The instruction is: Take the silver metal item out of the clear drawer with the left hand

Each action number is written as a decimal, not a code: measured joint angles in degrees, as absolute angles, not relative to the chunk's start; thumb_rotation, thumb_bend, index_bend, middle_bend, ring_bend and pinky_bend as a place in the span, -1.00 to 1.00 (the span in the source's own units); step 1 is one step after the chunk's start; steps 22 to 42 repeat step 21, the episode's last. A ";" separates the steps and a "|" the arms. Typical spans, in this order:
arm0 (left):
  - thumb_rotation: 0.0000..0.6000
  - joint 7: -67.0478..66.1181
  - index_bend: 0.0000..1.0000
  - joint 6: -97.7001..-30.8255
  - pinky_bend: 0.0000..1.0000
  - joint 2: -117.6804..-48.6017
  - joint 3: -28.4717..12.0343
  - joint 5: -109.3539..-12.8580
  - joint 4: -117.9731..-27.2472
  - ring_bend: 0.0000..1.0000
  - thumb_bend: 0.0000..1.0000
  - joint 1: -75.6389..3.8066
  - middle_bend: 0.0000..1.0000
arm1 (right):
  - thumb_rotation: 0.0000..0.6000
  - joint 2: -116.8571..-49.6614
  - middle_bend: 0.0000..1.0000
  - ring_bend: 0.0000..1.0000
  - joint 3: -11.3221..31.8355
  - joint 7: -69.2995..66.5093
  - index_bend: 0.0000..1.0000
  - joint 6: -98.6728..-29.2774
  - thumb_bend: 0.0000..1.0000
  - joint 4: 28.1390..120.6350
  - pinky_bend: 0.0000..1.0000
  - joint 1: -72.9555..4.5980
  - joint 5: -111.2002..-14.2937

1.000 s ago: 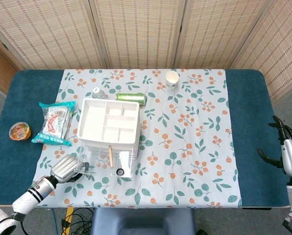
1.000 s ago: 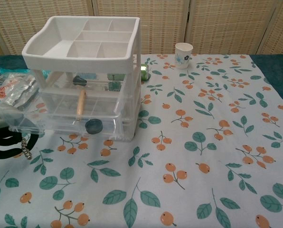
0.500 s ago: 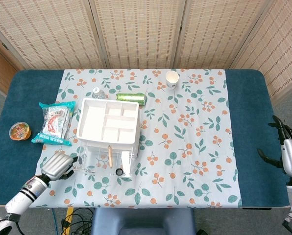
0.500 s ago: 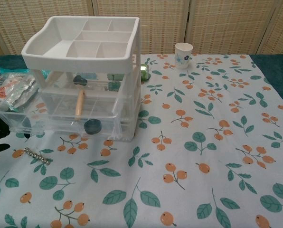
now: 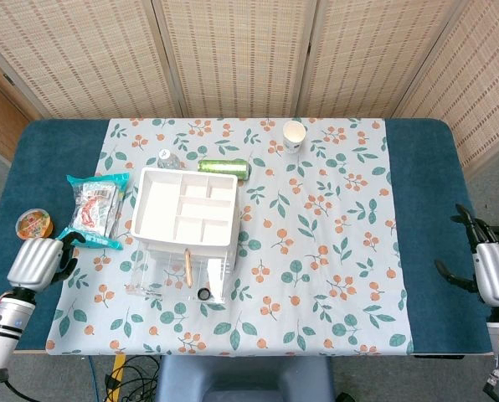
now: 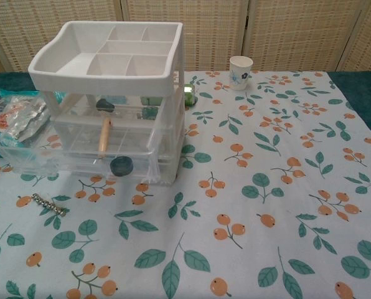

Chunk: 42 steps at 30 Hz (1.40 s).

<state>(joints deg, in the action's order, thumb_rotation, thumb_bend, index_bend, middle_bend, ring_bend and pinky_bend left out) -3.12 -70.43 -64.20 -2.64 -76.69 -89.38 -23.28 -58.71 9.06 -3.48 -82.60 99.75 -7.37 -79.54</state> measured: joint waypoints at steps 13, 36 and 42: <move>1.00 -11.56 -0.35 -80.49 0.27 -64.61 -2.83 -76.67 -97.81 0.01 -0.26 -16.79 0.18 | 1.00 -60.63 -0.63 -0.64 6.00 -5.09 -1.00 -81.87 -0.42 97.44 -0.33 -6.24 -81.57; 1.00 -15.23 -0.35 -84.83 0.25 -66.10 -1.58 -78.59 -101.48 0.01 -0.27 -13.14 0.18 | 1.00 -61.52 -0.63 -0.64 4.97 -6.52 -1.00 -81.27 -0.42 96.87 -0.33 -5.62 -81.50; 1.00 -15.23 -0.35 -84.83 0.25 -66.10 -1.58 -78.59 -101.48 0.01 -0.27 -13.14 0.18 | 1.00 -61.52 -0.63 -0.64 4.97 -6.52 -1.00 -81.27 -0.42 96.87 -0.33 -5.62 -81.50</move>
